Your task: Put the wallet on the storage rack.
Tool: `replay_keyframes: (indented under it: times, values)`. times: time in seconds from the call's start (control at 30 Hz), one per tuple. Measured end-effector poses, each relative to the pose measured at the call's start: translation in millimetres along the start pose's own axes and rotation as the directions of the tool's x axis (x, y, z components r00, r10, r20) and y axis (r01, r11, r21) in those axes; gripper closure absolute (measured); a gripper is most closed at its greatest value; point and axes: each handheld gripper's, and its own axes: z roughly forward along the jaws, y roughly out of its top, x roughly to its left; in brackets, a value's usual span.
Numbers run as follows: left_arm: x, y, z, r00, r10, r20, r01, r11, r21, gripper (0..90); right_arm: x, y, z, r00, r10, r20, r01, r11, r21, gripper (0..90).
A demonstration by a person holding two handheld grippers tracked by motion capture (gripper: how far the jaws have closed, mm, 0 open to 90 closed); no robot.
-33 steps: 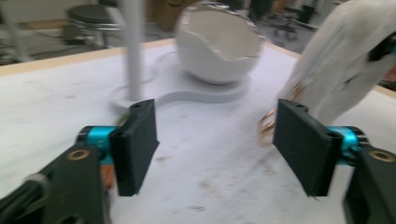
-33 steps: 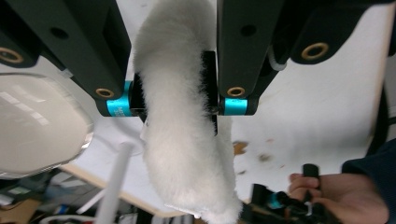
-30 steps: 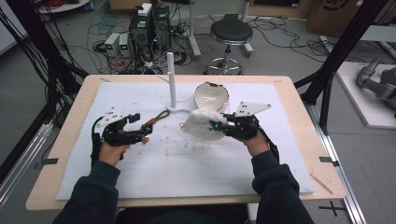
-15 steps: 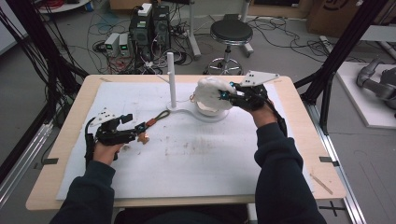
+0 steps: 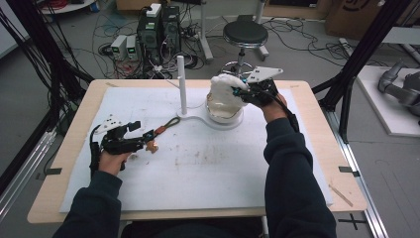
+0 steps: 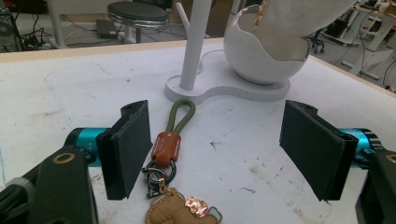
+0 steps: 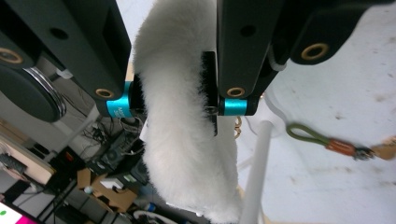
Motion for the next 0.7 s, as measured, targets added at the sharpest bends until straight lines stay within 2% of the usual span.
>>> replay_keyframes:
  times: [0.27,0.43,0.5,0.7]
  values:
    - [0.4,-0.9,-0.2,1.0,-0.009,0.004,0.009,1.0,0.0,24.8,2.0,-4.6,21.4,0.9998,-0.02,0.009,0.019,0.998,0.054,74.3]
    - [0.5,-1.3,-0.6,0.9999,-0.012,0.004,0.012,0.9999,-0.002,24.8,9.2,-7.5,36.8,0.9977,-0.064,-0.02,0.066,0.993,0.094,74.3]
    - [0.7,-1.5,-0.9,0.9999,-0.011,0.005,0.011,0.9999,0.0,24.8,11.0,-10.8,41.4,0.9978,-0.062,-0.022,0.064,0.994,0.091,74.3]
    - [0.8,-2.5,-1.2,0.9998,-0.017,0.003,0.017,0.9999,-0.001,24.8,14.8,-22.5,55.1,0.9967,-0.06,-0.054,0.067,0.988,0.137,74.4]
